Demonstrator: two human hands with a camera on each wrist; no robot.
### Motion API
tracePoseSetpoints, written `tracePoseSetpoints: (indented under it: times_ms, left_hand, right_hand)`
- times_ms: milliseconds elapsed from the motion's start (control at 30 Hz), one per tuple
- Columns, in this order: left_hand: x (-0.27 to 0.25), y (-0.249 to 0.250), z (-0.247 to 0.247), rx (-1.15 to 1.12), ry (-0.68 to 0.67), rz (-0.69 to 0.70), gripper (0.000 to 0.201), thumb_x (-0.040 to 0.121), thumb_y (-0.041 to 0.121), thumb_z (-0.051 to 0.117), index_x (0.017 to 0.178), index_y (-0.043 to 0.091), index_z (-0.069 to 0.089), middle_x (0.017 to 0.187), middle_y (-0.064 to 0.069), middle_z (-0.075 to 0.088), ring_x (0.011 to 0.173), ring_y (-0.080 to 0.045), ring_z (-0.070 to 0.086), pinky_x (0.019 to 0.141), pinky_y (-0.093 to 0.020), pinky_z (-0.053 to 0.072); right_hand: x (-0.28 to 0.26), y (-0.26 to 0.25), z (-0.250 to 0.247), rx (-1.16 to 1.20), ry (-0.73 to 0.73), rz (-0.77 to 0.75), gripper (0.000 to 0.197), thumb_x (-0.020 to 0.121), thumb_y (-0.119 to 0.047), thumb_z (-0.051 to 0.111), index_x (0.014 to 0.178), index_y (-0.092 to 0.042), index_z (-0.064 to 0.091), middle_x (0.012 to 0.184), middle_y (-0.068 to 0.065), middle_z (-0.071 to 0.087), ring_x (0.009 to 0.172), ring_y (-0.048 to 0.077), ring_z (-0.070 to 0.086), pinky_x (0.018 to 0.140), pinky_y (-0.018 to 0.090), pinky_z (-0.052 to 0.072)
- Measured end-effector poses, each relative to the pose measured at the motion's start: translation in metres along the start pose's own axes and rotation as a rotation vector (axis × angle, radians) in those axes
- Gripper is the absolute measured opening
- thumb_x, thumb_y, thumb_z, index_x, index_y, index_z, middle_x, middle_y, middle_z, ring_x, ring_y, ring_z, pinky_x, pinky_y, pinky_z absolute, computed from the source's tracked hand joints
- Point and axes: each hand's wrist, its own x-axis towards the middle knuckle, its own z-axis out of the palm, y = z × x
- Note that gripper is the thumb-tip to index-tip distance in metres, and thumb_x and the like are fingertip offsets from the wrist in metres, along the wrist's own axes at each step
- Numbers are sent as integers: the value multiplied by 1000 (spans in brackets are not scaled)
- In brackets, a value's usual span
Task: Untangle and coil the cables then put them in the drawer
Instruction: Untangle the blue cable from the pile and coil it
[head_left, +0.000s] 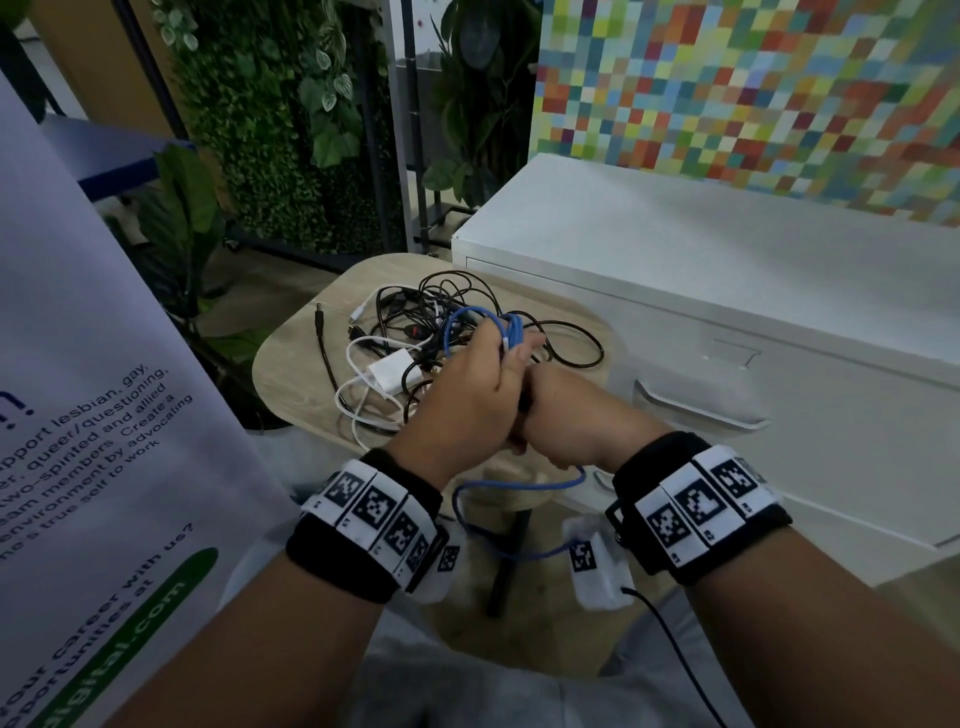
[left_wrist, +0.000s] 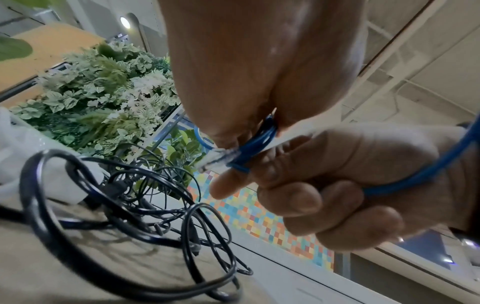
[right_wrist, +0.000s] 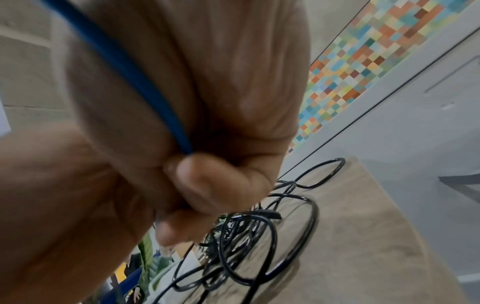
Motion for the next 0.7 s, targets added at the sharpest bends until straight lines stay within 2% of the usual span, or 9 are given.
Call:
tracePoseSetpoints:
  times_ms: [67,200,300,367,433,533,567,633,700]
  left_hand:
    - [2,-4,2,101,0,56,18,110,27,44,94,20,42,83,-5,66,71,-27,59,63,-40,42]
    - [4,-12,-3,337,-47,136,22,109,32,40,110,11,46,72,-4,55,63,-30,54,55,-39,32]
    - [4,-15,-10,415,-158,67,17,110,29,42,99,15,45,78,-7,57,71,-31,54,61,-42,37]
    - [5,-15,-15,429,-237,-28,25,110,31,42,91,16,48,81,-5,58,78,-27,52,67,-41,38]
    - [4,-13,-19,369,-263,-78,35,110,32,42,86,11,56,78,-2,57,76,-22,52,68,-38,37]
    - [4,-16,-26,109,-266,-201,45,109,32,44,76,9,65,63,6,53,58,-9,48,61,-33,35]
    - [4,-17,-28,-1,-273,-234,46,108,32,46,72,10,64,60,5,52,53,-10,45,59,-32,34]
    - [4,-16,-33,-134,-309,-255,40,99,30,47,70,8,62,62,-10,48,52,-17,43,55,-31,35]
    - [2,-13,-35,-204,-336,-294,34,93,25,44,73,4,61,56,-9,44,53,-19,42,52,-31,30]
  right_hand:
    - [-5,-4,-5,2,-45,5,23,92,-6,58,78,-24,61,67,4,70,45,18,58,44,28,46]
    - [-11,1,-16,1,-99,-14,10,89,-21,76,84,-27,70,72,3,74,49,19,65,58,36,57]
    - [-13,8,-30,7,-53,-34,7,90,-19,76,92,-24,80,70,3,72,50,20,64,60,34,57]
    - [-14,12,-39,22,14,-33,12,91,-14,75,91,-24,82,70,5,72,50,21,63,53,31,56]
    - [-14,16,-48,10,89,-25,16,93,-10,73,93,-22,83,70,5,71,48,18,63,48,24,51]
    - [-12,25,-56,0,203,-6,15,97,-13,70,98,-23,81,74,5,73,52,21,70,47,18,48]
    - [-11,30,-57,9,251,-1,14,97,-15,69,98,-24,81,75,4,74,53,22,72,47,17,48]
    - [-6,38,-55,14,357,-2,12,98,-18,69,97,-24,80,74,1,74,51,21,71,48,16,47]
    - [0,45,-47,-13,466,-17,12,97,-20,69,96,-25,80,73,-6,72,47,12,66,54,18,50]
